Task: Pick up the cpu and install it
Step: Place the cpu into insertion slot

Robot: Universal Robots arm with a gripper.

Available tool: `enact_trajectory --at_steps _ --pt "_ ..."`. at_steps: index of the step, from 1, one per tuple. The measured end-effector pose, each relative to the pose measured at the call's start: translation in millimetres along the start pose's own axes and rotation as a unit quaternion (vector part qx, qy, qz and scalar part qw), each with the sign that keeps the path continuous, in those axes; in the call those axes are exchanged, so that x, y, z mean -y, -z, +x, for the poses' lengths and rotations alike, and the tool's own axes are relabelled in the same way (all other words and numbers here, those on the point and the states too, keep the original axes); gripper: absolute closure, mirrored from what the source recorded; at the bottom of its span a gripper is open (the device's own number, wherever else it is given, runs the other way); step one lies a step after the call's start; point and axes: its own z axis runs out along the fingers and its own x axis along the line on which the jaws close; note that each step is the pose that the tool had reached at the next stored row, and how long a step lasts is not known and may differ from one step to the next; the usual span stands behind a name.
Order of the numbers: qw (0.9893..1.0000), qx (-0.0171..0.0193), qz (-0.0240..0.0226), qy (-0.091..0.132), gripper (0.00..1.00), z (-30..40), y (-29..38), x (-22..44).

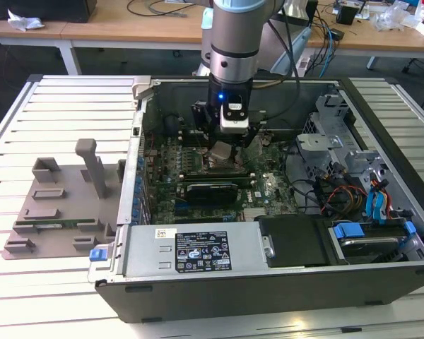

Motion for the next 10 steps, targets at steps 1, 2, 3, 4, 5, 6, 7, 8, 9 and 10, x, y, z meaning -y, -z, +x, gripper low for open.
enact_trajectory --at_steps 1,2,3,4,5,6,7,8,9,10 --pt "1.0000 -0.0001 0.0001 -0.002 0.45 0.0 -0.1 0.0" --pt "1.0000 -0.0002 0.0001 -0.004 0.45 0.0 -0.2 0.0" --pt "1.0000 -0.0004 0.0002 -0.008 0.45 0.0 -0.3 0.0" --pt "1.0000 -0.0005 0.0002 -0.010 0.45 0.0 -0.4 0.0" --pt "0.9999 -0.0006 0.0003 -0.012 0.45 0.0 -0.5 0.0" --pt "0.9999 -0.0007 0.0003 -0.013 0.45 0.0 -0.6 0.0" --pt "0.9999 -0.0008 0.0004 -0.015 0.45 0.0 -0.7 0.0" --pt "0.9999 -0.0008 0.0004 -0.017 0.45 0.0 -0.8 0.0" --pt "0.9998 -0.0009 0.0006 -0.019 0.45 0.0 -0.8 0.0" --pt "0.9998 -0.0009 0.0007 -0.020 0.45 0.0 -0.9 0.0"
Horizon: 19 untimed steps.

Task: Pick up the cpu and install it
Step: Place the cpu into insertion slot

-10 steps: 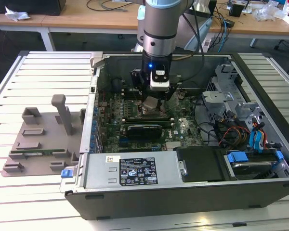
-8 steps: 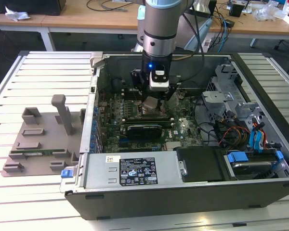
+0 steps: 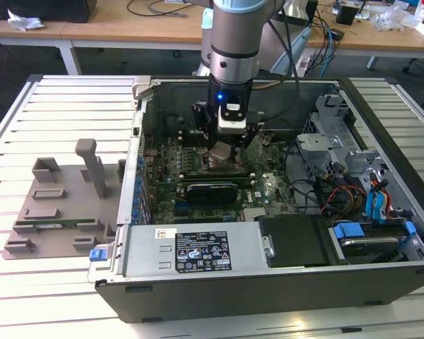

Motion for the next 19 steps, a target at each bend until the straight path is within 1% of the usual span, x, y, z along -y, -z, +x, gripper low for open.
enact_trajectory --at_steps 1,4,7,9,12,15,19 --pt "1.0000 0.0000 0.0001 -0.002 0.45 0.0 0.0 0.0" --pt "0.9999 -0.0004 0.0012 -0.017 0.45 0.0 -0.6 0.0" --pt "0.9994 -0.0011 0.0018 -0.033 0.45 0.0 -1.0 -0.1" --pt "0.9993 -0.0012 0.0021 -0.038 0.45 0.0 -1.2 -0.1" --pt "0.9987 -0.0013 0.0031 -0.050 0.45 0.0 -1.6 -0.1" --pt "0.9980 -0.0017 0.0039 -0.063 0.45 0.0 -2.1 -0.1" --pt "0.9972 -0.0022 0.0042 -0.074 0.45 0.0 -2.6 -0.2"
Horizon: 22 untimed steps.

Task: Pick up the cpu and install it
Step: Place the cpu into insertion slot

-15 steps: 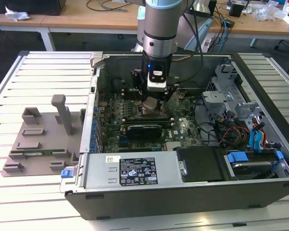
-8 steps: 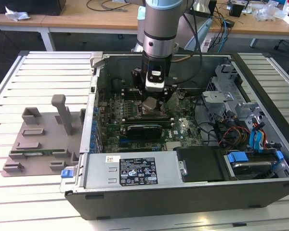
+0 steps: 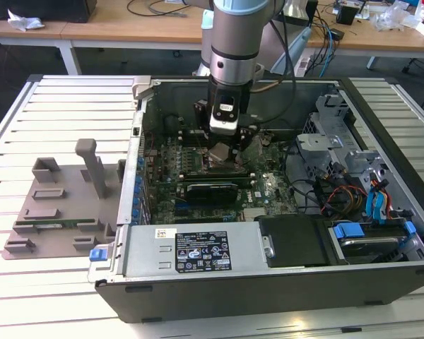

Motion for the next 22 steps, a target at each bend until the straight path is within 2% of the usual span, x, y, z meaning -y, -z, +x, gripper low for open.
enact_trajectory --at_steps 10,14,17,19,22 --pt "0.9994 -0.0017 0.0014 -0.036 0.45 0.0 -1.0 -0.1" --pt "0.9992 -0.0017 0.0016 -0.040 0.45 0.8 -0.9 -3.3" --pt "0.9990 -0.0012 0.0025 -0.045 0.45 4.1 -0.6 -7.2" --pt "0.9987 -0.0001 0.0043 -0.052 0.45 4.1 -0.7 -7.2" --pt "0.9968 -0.0016 0.0054 -0.080 0.45 4.1 -1.2 -7.2"
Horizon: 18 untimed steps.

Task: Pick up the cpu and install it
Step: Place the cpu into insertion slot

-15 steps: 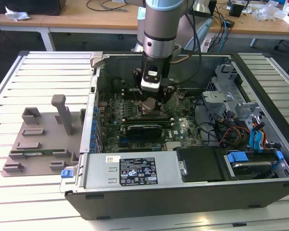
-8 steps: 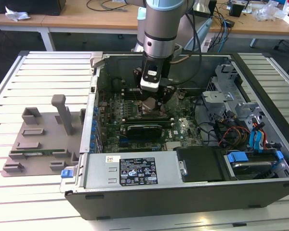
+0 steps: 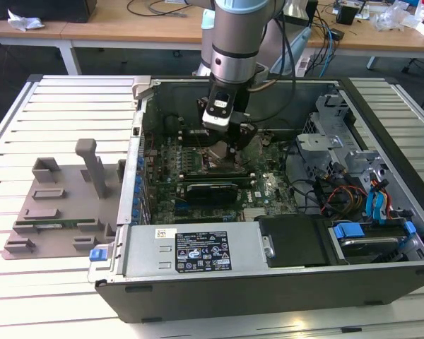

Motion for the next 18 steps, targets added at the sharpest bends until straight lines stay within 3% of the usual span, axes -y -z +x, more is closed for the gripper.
enact_trajectory --at_steps 5,7,10,14,15,18 --pt "0.9998 -0.0011 0.0009 -0.021 0.45 0.0 -0.4 0.0" --pt "0.9990 -0.0026 0.0017 -0.045 0.45 0.0 -0.8 -0.1" --pt "0.9969 -0.0045 0.0029 -0.078 0.45 0.0 -1.6 -0.1" --pt "0.9944 -0.0061 0.0039 -0.105 0.45 0.1 -2.2 -0.2" --pt "0.9925 -0.0072 0.0044 -0.122 0.45 0.1 -2.7 -0.2" --pt "0.9892 -0.0088 0.0052 -0.146 0.45 0.1 -3.4 -0.2"
